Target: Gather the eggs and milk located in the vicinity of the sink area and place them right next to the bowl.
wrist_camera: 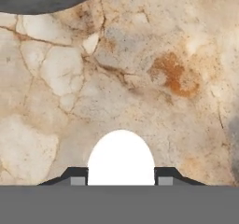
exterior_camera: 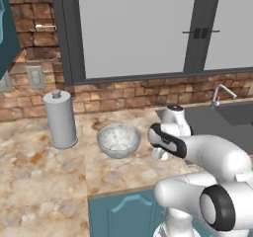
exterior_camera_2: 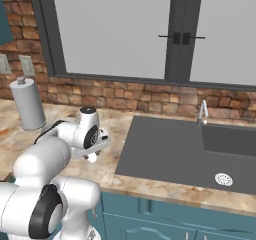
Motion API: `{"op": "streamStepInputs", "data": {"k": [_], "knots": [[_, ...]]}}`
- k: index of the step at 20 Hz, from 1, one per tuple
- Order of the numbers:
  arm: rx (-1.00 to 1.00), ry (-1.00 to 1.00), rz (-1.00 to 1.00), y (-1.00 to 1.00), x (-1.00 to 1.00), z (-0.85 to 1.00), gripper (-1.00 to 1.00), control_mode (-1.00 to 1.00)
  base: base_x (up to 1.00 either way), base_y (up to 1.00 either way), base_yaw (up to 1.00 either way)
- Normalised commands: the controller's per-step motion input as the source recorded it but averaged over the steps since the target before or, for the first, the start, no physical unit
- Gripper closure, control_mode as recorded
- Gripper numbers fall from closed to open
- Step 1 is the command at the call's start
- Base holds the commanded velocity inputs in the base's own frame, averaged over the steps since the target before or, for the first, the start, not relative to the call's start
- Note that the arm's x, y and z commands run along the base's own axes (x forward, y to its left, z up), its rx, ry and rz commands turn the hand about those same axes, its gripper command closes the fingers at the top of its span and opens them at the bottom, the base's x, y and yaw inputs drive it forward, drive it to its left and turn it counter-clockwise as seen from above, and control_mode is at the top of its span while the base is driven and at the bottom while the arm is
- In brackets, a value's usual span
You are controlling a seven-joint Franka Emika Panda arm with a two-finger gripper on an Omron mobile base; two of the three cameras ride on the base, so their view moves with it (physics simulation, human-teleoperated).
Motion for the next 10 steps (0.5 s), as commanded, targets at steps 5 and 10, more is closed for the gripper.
{"op": "streamStepInputs", "data": {"k": [5, 10], "knots": [[0.23, -0.03, 0.4, 0.0, 0.44, 0.0, 1.0, -1.0, 0.0, 0.0, 0.0], [0.16, 0.0, 0.33, 0.0, 0.32, 0.0, 1.0, -1.0, 0.0, 0.0, 0.0]]}}
